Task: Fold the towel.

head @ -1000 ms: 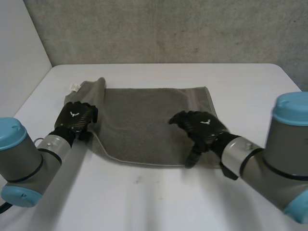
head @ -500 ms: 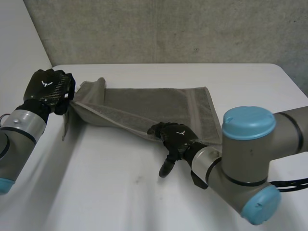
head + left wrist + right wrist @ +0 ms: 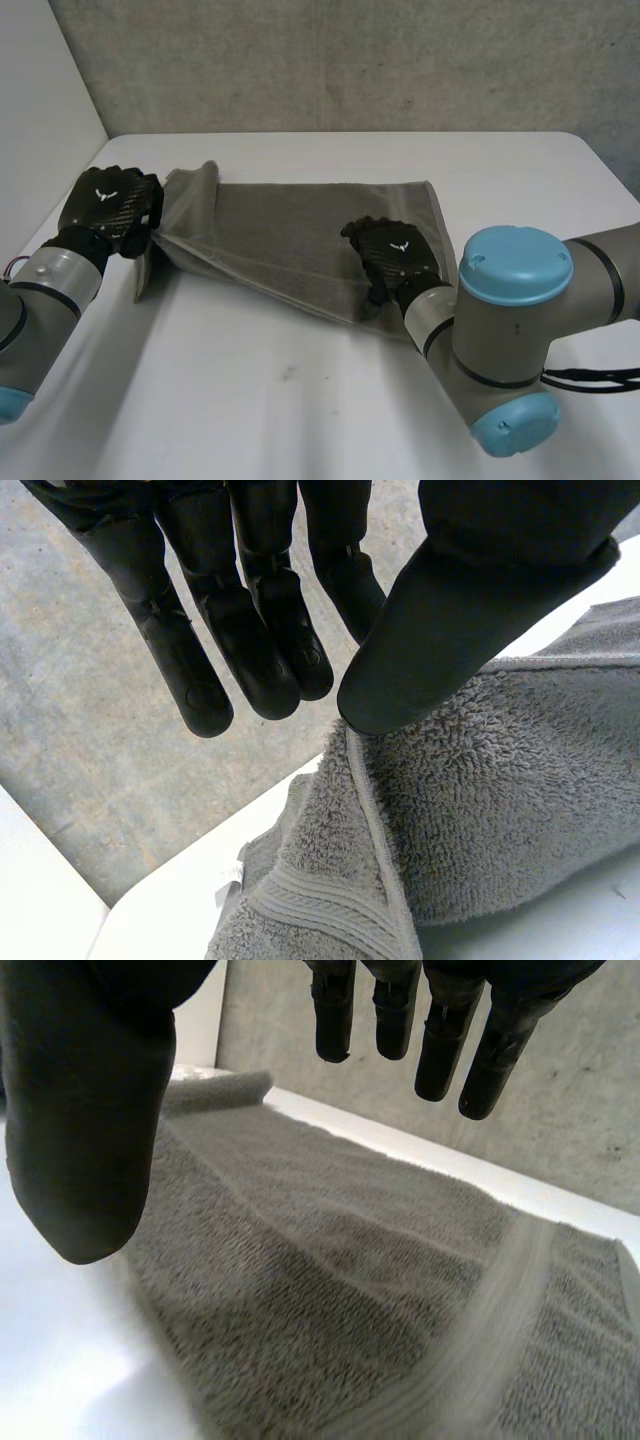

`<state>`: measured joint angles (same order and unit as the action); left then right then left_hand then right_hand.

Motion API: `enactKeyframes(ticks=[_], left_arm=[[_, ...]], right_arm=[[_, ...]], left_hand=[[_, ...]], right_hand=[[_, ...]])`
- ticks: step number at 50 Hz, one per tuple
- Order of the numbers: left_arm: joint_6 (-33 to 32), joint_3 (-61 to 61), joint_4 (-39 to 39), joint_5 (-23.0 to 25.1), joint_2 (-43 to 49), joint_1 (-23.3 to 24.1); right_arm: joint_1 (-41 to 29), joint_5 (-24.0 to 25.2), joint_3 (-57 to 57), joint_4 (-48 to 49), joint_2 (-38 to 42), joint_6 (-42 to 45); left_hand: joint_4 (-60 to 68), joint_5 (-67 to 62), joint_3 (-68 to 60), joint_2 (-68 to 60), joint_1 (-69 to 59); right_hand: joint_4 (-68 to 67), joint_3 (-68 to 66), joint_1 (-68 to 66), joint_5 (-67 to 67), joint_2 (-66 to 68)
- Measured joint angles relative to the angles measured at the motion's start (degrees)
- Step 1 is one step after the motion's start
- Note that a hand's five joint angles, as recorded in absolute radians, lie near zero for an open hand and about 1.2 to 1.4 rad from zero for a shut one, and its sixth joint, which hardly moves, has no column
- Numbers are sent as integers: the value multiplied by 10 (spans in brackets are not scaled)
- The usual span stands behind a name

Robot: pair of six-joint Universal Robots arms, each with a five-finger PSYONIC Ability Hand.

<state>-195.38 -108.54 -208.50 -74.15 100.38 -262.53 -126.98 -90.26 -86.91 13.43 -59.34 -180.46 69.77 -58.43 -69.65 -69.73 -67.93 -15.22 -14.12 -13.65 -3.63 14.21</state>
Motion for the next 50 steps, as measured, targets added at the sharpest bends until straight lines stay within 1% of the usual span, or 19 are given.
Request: enactKeyframes(ticks=[5, 9, 11, 17, 30, 38, 50], left_arm=[[0, 1, 0, 0, 0, 0], [1, 1, 0, 0, 1, 0], [1, 1, 0, 0, 3, 0], [1, 3, 0, 0, 6, 0], [2, 3, 0, -1, 7, 0], [3, 3, 0, 0, 8, 0], [3, 4, 0, 0, 9, 0]], right_arm=[[2, 6, -35, 0, -6, 0], [10, 11, -61, 0, -21, 2], [19, 19, -79, 2, -32, 6], [39, 38, -107, 12, -45, 21], [77, 41, -128, 66, -4, 65], [100, 40, -124, 77, 12, 85], [125, 40, -125, 84, 17, 99]], left_hand=[[0, 0, 0, 0, 0], [0, 0, 0, 0, 0], [0, 0, 0, 0, 0], [0, 0, 0, 0, 0], [0, 0, 0, 0, 0], [0, 0, 0, 0, 0], [0, -1, 0, 0, -3]], right_hand=[[-3, -14, -18, -22, 2], [-36, -49, -51, -62, 45], [-76, -88, -91, -102, 88], [-129, -139, -141, -149, 136], [-188, -199, -203, -207, 197], [-239, -251, -253, -256, 246], [-253, -265, -266, -263, 255]])
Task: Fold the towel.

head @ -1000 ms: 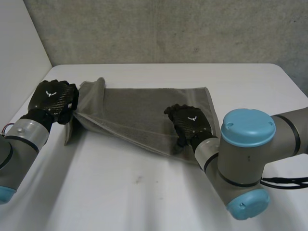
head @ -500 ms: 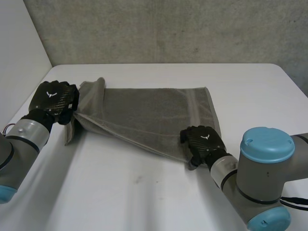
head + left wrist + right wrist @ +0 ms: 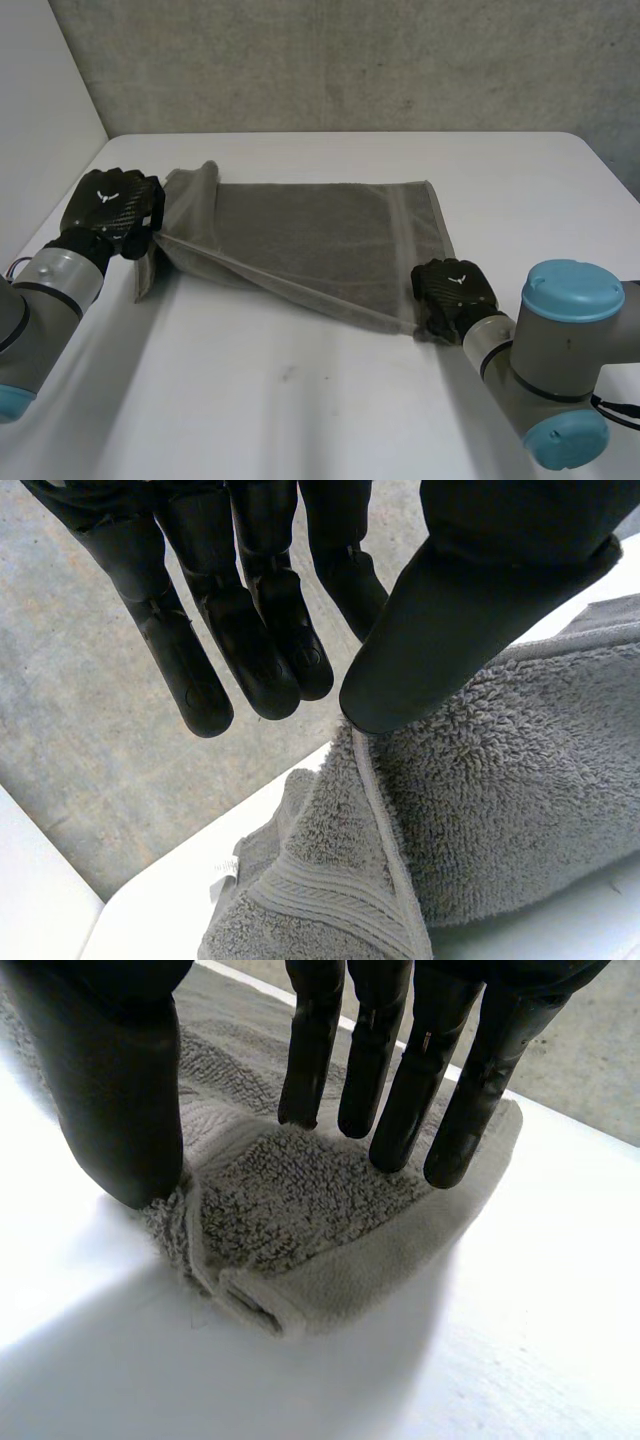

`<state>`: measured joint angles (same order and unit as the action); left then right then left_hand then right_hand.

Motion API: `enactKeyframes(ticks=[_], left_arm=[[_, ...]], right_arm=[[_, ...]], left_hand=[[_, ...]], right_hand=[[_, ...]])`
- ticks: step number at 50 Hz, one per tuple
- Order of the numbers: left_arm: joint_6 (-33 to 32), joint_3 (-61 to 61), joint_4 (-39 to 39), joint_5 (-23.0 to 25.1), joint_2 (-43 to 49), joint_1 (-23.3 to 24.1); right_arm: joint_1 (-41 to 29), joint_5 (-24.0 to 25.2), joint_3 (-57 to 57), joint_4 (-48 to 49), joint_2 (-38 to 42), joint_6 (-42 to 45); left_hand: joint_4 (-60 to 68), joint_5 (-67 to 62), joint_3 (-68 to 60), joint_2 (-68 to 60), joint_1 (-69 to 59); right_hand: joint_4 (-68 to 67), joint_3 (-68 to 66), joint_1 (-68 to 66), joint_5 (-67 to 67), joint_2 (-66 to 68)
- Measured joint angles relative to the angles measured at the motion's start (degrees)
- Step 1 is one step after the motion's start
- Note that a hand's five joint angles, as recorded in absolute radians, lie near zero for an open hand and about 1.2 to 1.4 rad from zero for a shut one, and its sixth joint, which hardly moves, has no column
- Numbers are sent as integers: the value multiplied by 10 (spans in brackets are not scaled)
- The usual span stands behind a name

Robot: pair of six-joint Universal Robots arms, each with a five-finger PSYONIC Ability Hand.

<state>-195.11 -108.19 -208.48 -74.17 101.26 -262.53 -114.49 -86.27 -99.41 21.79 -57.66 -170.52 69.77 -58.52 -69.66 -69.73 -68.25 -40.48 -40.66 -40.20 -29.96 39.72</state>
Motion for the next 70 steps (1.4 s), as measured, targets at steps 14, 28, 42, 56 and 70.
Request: enactKeyframes(ticks=[14, 28, 42, 56, 70], left_arm=[[0, 0, 0, -1, 2, -1], [0, -2, 0, 0, 15, -5], [-5, -17, 0, 4, 73, -5], [-5, -45, 0, 0, 62, 2], [-17, -11, 7, -14, 122, -3]], right_arm=[[14, 5, -13, -8, -10, 7], [54, 33, -35, -9, -68, 17], [90, 106, -57, -21, -138, 17], [90, 110, -63, -57, -132, 56], [131, 108, -51, -58, -129, 132]], left_hand=[[0, -3, 0, 0, -2], [0, -3, 0, 0, -6], [-382, 373, 382, 387, 369], [-475, 465, 475, 475, 457], [-471, 456, 468, 469, 455]], right_hand=[[-137, -134, -141, -135, 144], [-361, -334, -348, -357, 355], [-361, -334, -348, -357, 355], [-361, -337, -348, -357, 355], [-361, -337, -348, -357, 355]])
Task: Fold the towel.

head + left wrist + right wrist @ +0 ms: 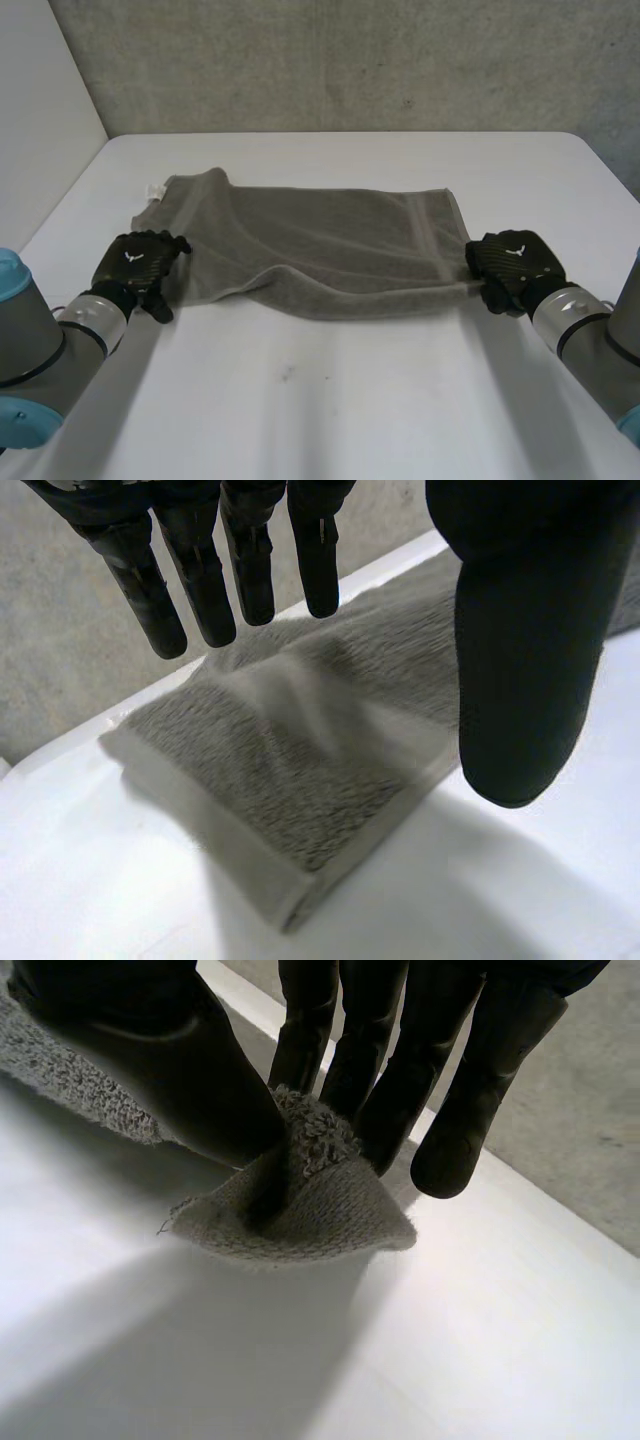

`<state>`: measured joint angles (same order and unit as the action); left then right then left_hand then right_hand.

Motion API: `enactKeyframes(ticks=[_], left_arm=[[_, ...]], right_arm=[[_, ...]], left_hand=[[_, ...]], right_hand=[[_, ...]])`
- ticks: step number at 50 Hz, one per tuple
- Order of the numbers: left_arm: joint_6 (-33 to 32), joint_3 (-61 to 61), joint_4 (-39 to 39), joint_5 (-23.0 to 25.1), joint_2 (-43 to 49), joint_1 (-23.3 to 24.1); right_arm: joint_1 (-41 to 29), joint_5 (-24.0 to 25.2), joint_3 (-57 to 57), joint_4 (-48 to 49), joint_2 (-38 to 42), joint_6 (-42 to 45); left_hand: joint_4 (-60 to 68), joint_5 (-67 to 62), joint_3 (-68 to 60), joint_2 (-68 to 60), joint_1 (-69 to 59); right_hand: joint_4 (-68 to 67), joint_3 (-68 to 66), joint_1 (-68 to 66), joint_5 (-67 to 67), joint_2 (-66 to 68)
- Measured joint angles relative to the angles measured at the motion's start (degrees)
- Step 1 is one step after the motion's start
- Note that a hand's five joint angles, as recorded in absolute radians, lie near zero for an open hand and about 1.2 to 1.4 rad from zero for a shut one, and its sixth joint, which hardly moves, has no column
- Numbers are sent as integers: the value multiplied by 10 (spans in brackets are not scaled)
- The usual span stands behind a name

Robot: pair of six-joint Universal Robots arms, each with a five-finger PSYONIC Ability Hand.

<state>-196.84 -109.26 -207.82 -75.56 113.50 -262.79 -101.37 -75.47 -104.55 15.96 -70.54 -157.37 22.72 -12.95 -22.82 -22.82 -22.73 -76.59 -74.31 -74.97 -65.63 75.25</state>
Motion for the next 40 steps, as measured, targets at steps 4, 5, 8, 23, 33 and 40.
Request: enactKeyframes(ticks=[4, 5, 8, 23, 33, 40], left_arm=[[-10, 7, 15, -6, 5, -3], [-12, 8, 18, -7, 6, -3], [-18, 9, 26, -8, 6, -4], [-27, 22, 28, -9, 30, -4], [-26, 49, 27, -9, 56, -4], [-26, 70, 27, -10, 73, -4]], right_arm=[[15, -1, 6, 0, 4, 24], [17, -1, 6, 0, 5, 27], [23, -2, 10, 0, 10, 37], [22, -3, 9, 0, 15, 40], [22, -1, 8, 0, 15, 40], [22, -1, 8, 0, 15, 40]], left_hand=[[2, -2, -2, -1, 0], [2, -2, -2, -2, 0], [8, -8, -8, -8, -7], [41, -39, -40, -40, -39], [65, -63, -64, -64, -65], [95, -92, -94, -94, -95]], right_hand=[[0, 0, 0, 0, 0], [0, 0, 0, 0, 0], [0, 0, 0, 0, 0], [0, -4, 0, 0, 0], [0, -4, -1, 0, 0], [0, -4, -1, 0, 0]])
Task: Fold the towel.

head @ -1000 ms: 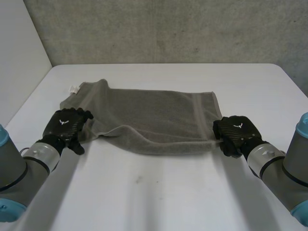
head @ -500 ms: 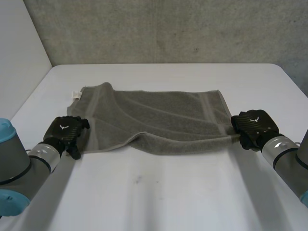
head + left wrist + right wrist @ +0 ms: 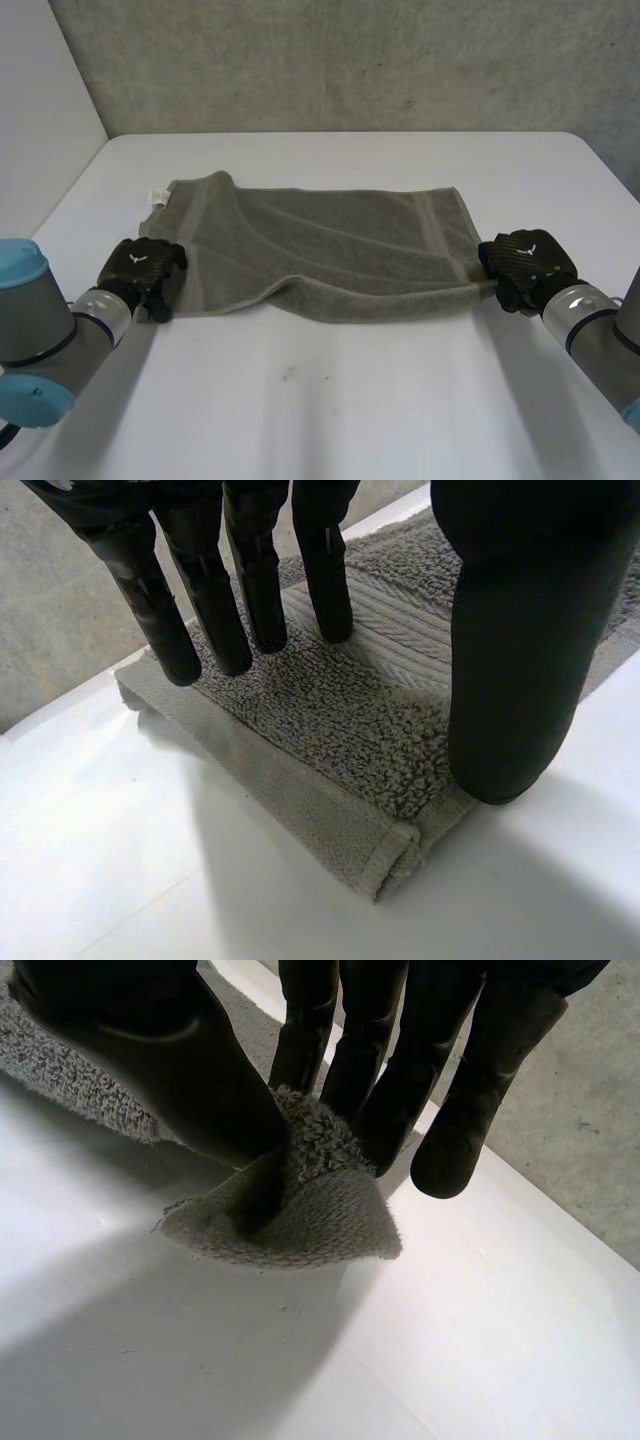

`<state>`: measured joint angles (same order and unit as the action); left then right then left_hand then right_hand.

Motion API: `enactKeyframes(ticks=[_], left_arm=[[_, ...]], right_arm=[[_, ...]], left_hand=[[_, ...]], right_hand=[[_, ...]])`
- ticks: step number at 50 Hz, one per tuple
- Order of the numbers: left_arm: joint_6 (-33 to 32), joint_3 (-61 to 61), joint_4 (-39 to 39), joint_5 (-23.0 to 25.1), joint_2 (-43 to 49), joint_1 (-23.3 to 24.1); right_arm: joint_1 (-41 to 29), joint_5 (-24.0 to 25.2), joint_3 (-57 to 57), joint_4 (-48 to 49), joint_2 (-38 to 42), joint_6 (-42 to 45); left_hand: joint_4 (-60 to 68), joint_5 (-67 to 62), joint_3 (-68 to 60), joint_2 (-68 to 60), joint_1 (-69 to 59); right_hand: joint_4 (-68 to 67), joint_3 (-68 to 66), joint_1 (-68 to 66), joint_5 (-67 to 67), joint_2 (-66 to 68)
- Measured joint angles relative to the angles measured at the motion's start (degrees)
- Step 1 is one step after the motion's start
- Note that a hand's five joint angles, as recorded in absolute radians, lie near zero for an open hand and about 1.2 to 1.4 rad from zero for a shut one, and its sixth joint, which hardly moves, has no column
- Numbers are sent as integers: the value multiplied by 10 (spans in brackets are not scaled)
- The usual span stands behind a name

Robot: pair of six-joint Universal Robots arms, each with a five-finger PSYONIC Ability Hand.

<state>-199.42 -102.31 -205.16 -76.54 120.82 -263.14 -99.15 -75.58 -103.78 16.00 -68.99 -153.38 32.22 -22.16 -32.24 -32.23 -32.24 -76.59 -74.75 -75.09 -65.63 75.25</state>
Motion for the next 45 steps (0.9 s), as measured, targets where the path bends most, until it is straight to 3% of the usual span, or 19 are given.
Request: enactKeyframes(ticks=[13, 31, 41, 45], left_arm=[[-2, 25, -2, 0, 22, 0], [-24, 29, -4, 1, 26, 0], [-23, 24, -5, 2, 16, -1], [-24, 19, -4, 1, 11, -1]], right_arm=[[0, 0, 0, 0, 0, 0], [0, 0, -1, 0, 0, 1], [-1, 0, -2, 0, 0, 1], [-1, 0, -2, 0, -1, 1]], left_hand=[[54, -52, -54, -54, -54], [364, -356, -364, -365, -350], [373, -362, -371, -372, -356], [182, -195, -184, -182, -190]], right_hand=[[0, 0, 0, 0, 0], [0, 0, 0, 0, 0], [0, 0, 0, 0, 0], [0, 0, 0, 0, 0]])
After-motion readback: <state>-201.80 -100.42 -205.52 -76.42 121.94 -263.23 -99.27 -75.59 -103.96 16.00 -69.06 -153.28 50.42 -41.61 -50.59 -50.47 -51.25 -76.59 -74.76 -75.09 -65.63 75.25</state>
